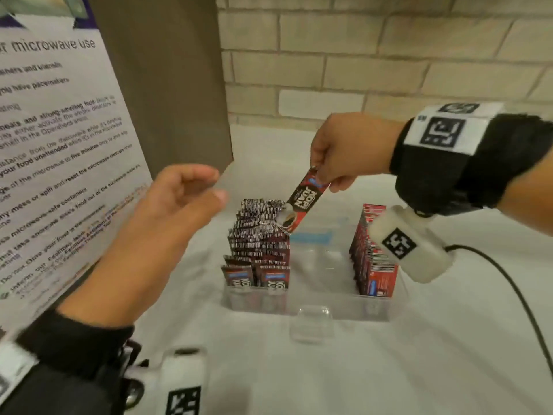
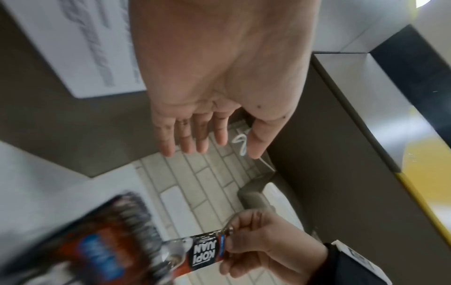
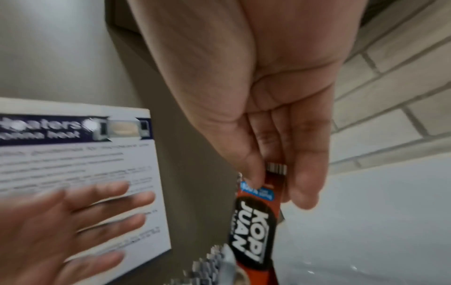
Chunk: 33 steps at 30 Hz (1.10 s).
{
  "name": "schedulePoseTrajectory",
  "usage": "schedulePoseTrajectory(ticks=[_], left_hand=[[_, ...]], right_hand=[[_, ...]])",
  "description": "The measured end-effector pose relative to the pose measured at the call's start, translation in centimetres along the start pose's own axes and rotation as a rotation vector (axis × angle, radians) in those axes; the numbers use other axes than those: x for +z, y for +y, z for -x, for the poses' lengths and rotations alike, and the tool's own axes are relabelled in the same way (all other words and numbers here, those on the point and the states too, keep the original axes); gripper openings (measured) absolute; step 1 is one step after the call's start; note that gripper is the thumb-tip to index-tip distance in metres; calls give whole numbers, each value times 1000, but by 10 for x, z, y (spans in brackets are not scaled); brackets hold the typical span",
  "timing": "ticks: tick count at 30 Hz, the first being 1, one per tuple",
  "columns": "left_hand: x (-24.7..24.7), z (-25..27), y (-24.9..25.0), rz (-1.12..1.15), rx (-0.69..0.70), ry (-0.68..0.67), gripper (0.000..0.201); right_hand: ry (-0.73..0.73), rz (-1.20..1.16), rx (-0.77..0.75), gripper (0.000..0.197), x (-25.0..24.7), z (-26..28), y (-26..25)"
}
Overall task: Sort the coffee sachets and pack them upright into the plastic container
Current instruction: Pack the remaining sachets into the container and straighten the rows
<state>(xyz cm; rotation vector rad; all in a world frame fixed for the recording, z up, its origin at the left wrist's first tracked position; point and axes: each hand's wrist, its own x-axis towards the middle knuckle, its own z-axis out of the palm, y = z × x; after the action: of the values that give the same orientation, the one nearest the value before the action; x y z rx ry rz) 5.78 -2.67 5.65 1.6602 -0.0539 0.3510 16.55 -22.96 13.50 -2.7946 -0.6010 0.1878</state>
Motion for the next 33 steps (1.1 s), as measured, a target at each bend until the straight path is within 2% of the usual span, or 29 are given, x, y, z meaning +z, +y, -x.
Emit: schedulePoseTrajectory(ticks=[3, 6, 8, 10, 12, 16, 25, 29, 33], left_hand=[[-10, 19, -24, -13, -131, 20, 47], [-13, 31, -37, -14, -235, 15, 51], [-10, 37, -43, -40, -271, -28, 69], [-6, 41, -48, -68, -310, -97, 103], [-2, 44, -53, -110, -352, -154, 125], [4, 44, -64, -171, -344, -220, 139], [6, 47, -77, -151, -372, -275, 135], [11, 47, -76, -136, -338, -292, 111], [14, 48, -74, -96, -371, -280, 82]], right_hand=[[-45, 34, 21, 2, 3, -11, 2], [-37, -25, 13, 9, -13, -12, 3], [-55, -68, 21, 7, -26, -9, 5], [-37, -80, 29, 5, -37, -6, 8], [11, -58, 37, 5, -42, -5, 14], [14, 67, 62, 4, -31, -9, 22], [-127, 246, 58, 6, 19, -27, 16], [-161, 288, 19, 19, 32, -36, 11], [-171, 383, -47, 23, 38, -44, 1]])
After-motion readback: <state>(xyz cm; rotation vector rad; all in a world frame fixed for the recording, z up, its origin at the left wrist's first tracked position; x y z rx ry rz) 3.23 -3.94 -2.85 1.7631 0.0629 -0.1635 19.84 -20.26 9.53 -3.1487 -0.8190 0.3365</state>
